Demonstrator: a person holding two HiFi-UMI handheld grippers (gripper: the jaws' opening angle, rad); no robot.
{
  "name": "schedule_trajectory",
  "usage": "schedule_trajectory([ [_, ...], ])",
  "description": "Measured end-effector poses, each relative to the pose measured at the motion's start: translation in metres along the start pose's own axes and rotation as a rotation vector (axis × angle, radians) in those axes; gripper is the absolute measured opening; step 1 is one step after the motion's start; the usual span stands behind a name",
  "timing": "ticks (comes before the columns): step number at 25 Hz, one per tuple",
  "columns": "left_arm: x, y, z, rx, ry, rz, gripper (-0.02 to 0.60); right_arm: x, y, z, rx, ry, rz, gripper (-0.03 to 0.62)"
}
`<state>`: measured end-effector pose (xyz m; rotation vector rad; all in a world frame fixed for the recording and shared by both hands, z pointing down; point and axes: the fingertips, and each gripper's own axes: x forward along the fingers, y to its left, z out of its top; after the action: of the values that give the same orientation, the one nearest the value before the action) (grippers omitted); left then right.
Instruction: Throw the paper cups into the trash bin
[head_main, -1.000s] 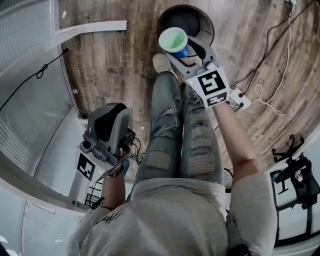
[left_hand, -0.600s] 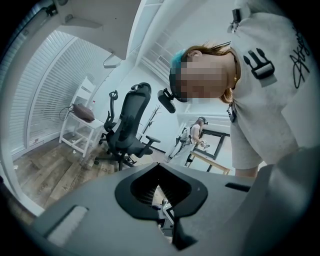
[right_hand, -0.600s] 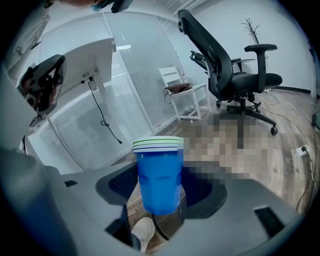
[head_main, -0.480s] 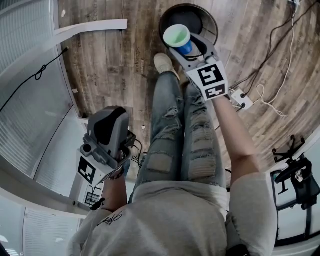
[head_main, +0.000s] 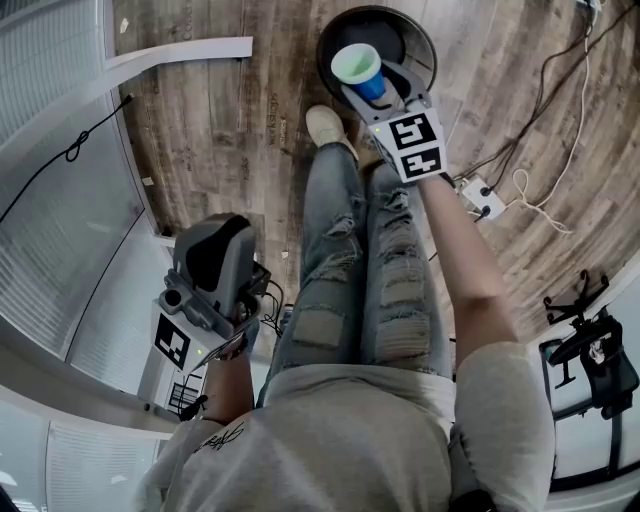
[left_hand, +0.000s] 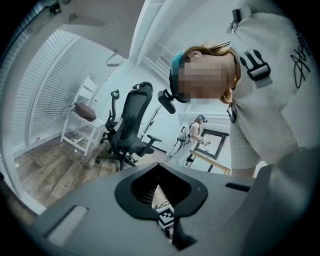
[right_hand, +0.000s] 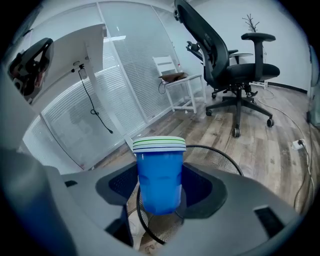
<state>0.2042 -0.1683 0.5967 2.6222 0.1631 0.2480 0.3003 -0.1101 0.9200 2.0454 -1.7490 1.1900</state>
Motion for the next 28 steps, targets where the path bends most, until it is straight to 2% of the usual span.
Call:
schedule_trajectory([
  [14, -0.011, 0.006, -0.015, -0.007, 0.029, 0.007, 0.003, 0.015, -0.027, -0.061, 0.014, 0.135, -0.068, 0.281],
  [28, 0.000, -0.004, -0.013, -0.006, 0.013, -0.029, 0.003, 0.015, -0.030, -0.076, 0.058, 0.169, -0.070, 0.282],
])
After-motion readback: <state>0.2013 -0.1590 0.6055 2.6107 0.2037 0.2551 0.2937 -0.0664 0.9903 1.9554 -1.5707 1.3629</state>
